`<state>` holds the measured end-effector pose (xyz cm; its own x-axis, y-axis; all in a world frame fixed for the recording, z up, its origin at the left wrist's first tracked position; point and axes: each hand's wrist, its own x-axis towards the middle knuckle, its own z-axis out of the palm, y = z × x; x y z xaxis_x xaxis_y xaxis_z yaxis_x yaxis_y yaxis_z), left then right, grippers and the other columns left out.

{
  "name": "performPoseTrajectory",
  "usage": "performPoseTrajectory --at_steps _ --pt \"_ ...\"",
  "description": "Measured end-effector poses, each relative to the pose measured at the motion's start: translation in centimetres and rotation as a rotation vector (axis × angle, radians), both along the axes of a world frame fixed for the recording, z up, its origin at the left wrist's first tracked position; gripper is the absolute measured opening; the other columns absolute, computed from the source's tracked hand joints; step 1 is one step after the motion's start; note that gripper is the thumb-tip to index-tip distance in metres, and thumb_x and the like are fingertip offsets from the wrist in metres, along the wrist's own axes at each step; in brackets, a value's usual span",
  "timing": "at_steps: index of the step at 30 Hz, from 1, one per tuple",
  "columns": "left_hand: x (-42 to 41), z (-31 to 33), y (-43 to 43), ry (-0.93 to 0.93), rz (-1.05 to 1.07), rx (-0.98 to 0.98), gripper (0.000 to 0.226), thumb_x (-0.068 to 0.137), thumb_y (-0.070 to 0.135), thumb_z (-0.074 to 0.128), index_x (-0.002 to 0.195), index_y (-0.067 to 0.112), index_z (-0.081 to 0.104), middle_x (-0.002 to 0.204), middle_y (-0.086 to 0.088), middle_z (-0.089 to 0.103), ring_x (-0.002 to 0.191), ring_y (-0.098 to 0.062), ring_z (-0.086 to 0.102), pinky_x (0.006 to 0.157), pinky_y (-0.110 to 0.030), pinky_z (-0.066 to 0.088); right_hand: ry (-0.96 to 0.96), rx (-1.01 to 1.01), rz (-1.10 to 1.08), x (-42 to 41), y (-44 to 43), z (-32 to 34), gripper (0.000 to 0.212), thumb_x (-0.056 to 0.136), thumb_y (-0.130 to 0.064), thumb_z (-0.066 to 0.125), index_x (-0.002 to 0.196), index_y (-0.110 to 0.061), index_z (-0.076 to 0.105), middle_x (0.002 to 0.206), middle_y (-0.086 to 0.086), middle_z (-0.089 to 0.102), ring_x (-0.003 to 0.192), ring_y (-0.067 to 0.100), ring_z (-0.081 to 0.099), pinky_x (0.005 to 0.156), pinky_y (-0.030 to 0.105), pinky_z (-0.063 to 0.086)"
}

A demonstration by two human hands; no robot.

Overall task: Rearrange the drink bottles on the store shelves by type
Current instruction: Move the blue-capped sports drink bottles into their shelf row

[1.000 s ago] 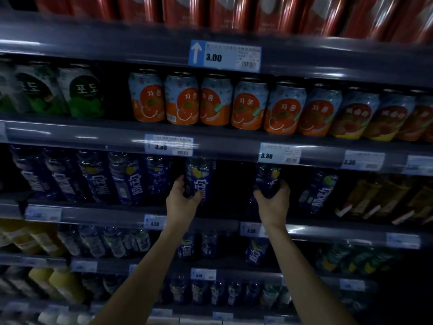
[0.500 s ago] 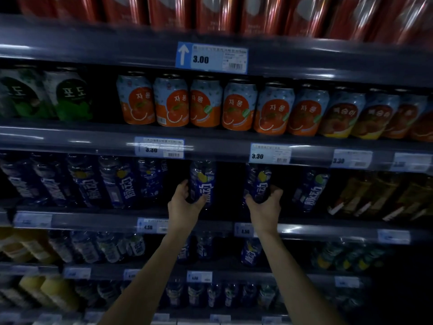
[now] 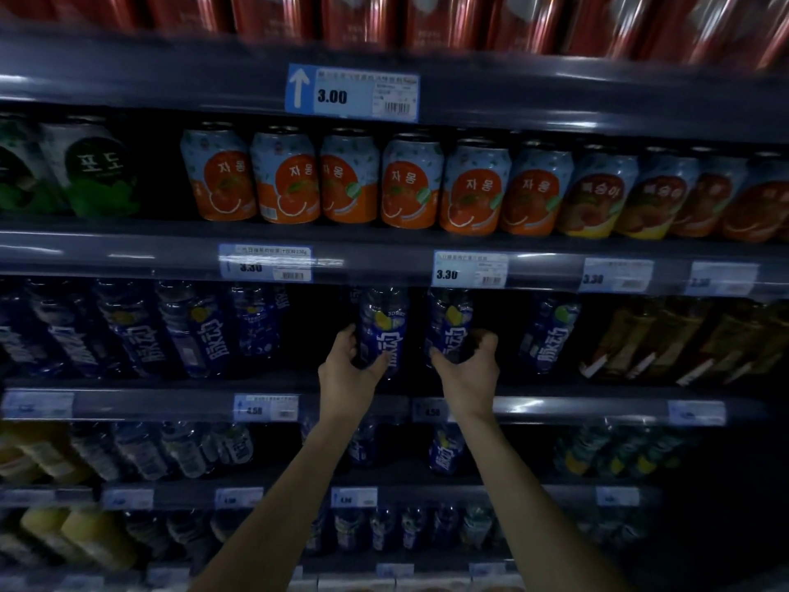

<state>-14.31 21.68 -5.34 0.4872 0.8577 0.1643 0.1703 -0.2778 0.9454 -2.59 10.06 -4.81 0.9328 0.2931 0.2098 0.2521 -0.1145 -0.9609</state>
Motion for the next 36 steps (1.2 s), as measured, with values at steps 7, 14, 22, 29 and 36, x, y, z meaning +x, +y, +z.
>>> performPoseTrajectory --at_steps 7,14,22,29,36 --pt "0.4 -0.1 -0.2 0.012 0.019 0.01 0.077 0.077 0.033 0.078 0.142 0.022 0.037 0.134 -0.003 0.056 0.124 -0.014 0.049 0.089 -0.02 0.041 -0.023 -0.013 0.008 -0.7 -0.2 -0.4 0.063 0.073 -0.03 0.082 0.121 -0.02 0.041 0.109 -0.003 0.059 0.096 0.011 0.059 0.075 0.014 0.044" --pt "0.4 -0.2 -0.6 0.001 0.024 0.038 0.076 0.078 0.034 0.077 0.142 0.021 0.038 0.131 -0.004 0.059 0.123 -0.012 0.05 0.089 -0.018 0.04 -0.023 -0.015 0.006 -1.3 -0.2 -0.3 0.064 0.072 -0.031 0.083 0.12 -0.02 0.042 0.11 -0.003 0.058 0.099 0.011 0.057 0.076 0.015 0.042" --pt "0.3 -0.4 -0.6 -0.011 0.004 0.013 0.076 0.079 0.033 0.076 0.143 0.02 0.037 0.133 -0.004 0.057 0.126 -0.013 0.047 0.092 -0.02 0.04 -0.031 -0.033 -0.011 -1.6 0.0 -0.7 0.064 0.075 -0.033 0.08 0.124 -0.018 0.041 0.116 0.001 0.057 0.106 0.017 0.056 0.085 0.025 0.046" --pt "0.4 -0.1 -1.3 -0.003 0.051 0.024 0.073 0.08 0.034 0.075 0.141 0.017 0.039 0.132 -0.003 0.056 0.119 -0.01 0.049 0.088 -0.021 0.041 -0.027 -0.046 0.04 -1.6 -0.7 -1.5 0.065 0.083 -0.03 0.072 0.137 -0.016 0.039 0.13 -0.002 0.051 0.119 0.012 0.048 0.097 0.026 0.04" --pt "0.1 -0.8 -4.4 -0.027 0.198 0.096 0.058 0.08 0.035 0.074 0.129 0.022 0.046 0.12 0.011 0.043 0.097 0.008 0.041 0.082 -0.017 0.039 -0.108 -0.016 -0.059 0.3 -3.7 -1.5 0.041 0.088 -0.02 0.065 0.126 -0.014 0.051 0.121 -0.003 0.049 0.113 0.012 0.048 0.092 0.022 0.037"
